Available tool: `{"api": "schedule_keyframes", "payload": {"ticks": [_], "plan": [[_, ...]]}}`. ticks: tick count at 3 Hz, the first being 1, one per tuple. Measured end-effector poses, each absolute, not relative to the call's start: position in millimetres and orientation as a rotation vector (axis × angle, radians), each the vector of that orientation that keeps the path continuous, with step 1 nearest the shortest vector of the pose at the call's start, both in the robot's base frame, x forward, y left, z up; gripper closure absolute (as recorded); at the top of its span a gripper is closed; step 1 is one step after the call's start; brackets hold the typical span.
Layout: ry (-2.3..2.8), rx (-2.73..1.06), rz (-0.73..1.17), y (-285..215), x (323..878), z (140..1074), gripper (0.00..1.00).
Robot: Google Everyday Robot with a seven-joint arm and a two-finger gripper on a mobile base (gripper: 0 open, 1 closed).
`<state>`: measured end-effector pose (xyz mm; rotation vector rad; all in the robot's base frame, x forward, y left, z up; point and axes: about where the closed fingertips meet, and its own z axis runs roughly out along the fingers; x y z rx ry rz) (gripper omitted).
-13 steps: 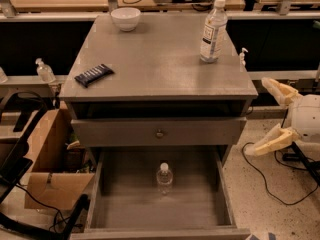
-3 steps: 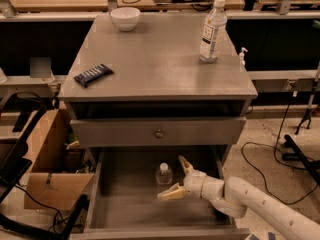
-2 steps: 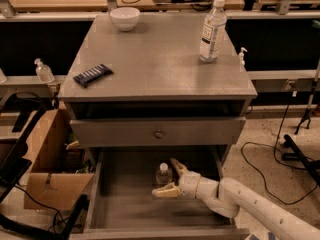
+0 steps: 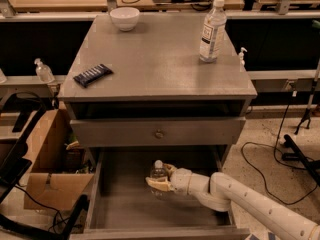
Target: Pick water bottle from middle drawer and place on counter
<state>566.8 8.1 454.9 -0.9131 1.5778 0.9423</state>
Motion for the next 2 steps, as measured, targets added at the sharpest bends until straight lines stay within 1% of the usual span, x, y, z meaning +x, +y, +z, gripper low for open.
{"api": "schedule_keyframes", "payload": {"ticks": [1, 2], "plan": [[1.549, -0.9, 1.022, -11, 543, 546, 0.99], [1.477, -0.946, 1.065, -31, 529, 649, 1.0]]}}
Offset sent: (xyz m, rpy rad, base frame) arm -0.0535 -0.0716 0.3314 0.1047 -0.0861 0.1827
